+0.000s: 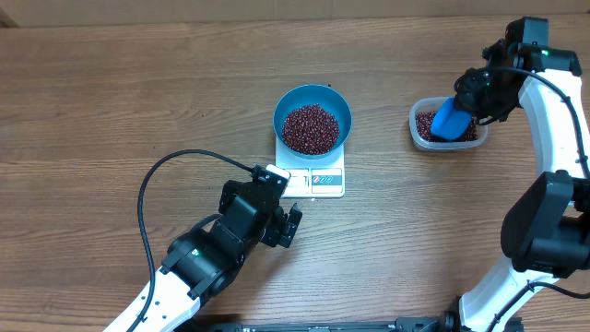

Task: Scoop item into bowl and weigh 150g on scale
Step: 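Lower the scoop into the red beans with the right gripper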

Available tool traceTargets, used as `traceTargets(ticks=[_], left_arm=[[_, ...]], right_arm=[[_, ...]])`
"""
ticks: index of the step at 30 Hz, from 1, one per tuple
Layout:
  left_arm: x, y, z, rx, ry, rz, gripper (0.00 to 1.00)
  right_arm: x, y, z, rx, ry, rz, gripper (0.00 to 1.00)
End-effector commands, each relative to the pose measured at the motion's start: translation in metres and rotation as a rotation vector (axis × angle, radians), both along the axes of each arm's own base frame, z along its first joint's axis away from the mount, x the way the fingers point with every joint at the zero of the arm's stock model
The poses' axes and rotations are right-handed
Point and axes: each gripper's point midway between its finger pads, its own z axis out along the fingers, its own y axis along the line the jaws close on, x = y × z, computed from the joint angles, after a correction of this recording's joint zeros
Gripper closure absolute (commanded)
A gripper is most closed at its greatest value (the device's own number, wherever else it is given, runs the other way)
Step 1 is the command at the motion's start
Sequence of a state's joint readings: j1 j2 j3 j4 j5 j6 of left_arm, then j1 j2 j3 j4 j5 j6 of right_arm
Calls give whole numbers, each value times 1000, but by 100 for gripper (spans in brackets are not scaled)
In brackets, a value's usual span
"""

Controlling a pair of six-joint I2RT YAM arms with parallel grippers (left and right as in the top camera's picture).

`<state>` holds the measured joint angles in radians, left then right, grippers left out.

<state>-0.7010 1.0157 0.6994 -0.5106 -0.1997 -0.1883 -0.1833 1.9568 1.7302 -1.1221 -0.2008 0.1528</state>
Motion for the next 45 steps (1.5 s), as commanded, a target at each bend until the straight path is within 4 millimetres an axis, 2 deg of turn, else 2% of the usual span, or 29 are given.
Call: traceTargets(ticks=[1, 5, 9, 12, 17, 20, 26, 32, 39, 45], left_arm=[[0, 2, -4, 6, 6, 18, 0], [0, 2, -4, 6, 6, 18, 0], [0, 2, -4, 6, 6, 18, 0], [0, 2, -4, 6, 6, 18, 0], [0, 2, -4, 6, 6, 18, 0], [0, 2, -4, 6, 6, 18, 1], [0, 2, -4, 6, 6, 18, 0], [0, 2, -4, 6, 6, 18, 0], [0, 2, -4, 6, 6, 18, 0], [0, 2, -4, 6, 6, 18, 1]], right_arm=[[6, -4, 26, -34, -46, 45, 96], [-1, -10, 36, -99, -17, 66, 96], [-10, -14, 34, -184, 23, 134, 96], [-15, -24, 32, -305, 66, 133, 96], [-14, -33, 35, -501, 97, 143, 96], [-11, -27, 34, -556, 105, 190, 96], [-8, -14, 16, -584, 147, 253, 96], [-11, -20, -3, -628, 224, 268, 96], [-12, -19, -10, -621, 243, 277, 96], [-10, -8, -14, -552, 225, 292, 96]])
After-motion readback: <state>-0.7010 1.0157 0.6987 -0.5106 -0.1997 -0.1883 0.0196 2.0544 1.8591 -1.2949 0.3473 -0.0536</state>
